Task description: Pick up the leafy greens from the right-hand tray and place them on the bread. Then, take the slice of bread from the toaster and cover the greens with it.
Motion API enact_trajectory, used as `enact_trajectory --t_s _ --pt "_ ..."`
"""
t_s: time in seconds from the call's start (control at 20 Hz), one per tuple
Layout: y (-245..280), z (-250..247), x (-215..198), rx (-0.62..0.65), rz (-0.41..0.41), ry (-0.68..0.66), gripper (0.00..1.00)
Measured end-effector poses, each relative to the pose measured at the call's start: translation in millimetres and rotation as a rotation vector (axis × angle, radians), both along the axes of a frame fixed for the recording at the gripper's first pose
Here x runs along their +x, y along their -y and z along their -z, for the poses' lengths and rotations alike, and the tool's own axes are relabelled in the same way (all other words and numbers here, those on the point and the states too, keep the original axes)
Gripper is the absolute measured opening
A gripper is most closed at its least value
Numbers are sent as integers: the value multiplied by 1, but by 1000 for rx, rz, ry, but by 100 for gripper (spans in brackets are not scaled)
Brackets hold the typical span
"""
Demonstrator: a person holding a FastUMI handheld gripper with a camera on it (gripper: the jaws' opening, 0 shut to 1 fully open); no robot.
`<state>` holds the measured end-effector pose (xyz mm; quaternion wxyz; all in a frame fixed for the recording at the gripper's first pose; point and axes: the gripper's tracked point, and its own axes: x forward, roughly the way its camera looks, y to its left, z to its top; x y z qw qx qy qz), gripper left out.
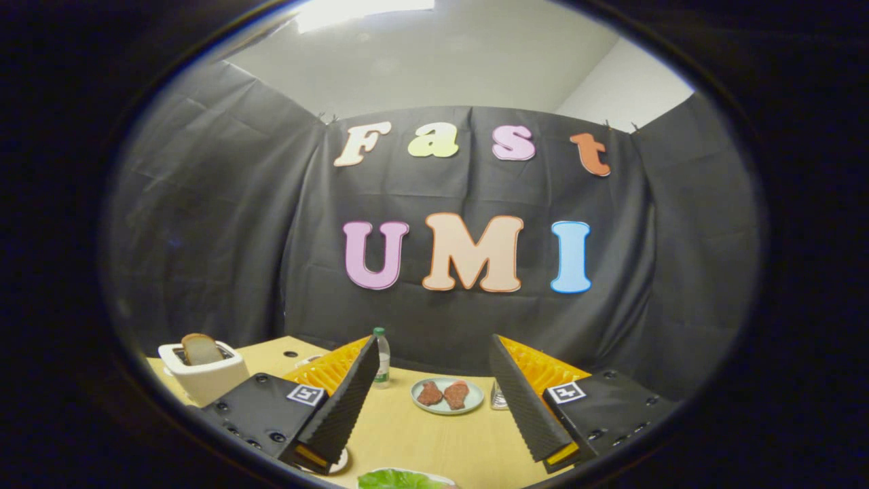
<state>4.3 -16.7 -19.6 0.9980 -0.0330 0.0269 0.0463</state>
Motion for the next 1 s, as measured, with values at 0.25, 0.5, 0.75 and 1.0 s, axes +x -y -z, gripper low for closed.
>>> enact_trajectory --t_s 0.25,0.5,0.75,1.0 --pt "2 26 3 -49 -115 -82 100" --pt "1 52 2 -111 -237 -151 100" --pt "-4 90 -5 -130 -337 -247 100" --pt "-11 126 -17 -171 -431 -328 100"
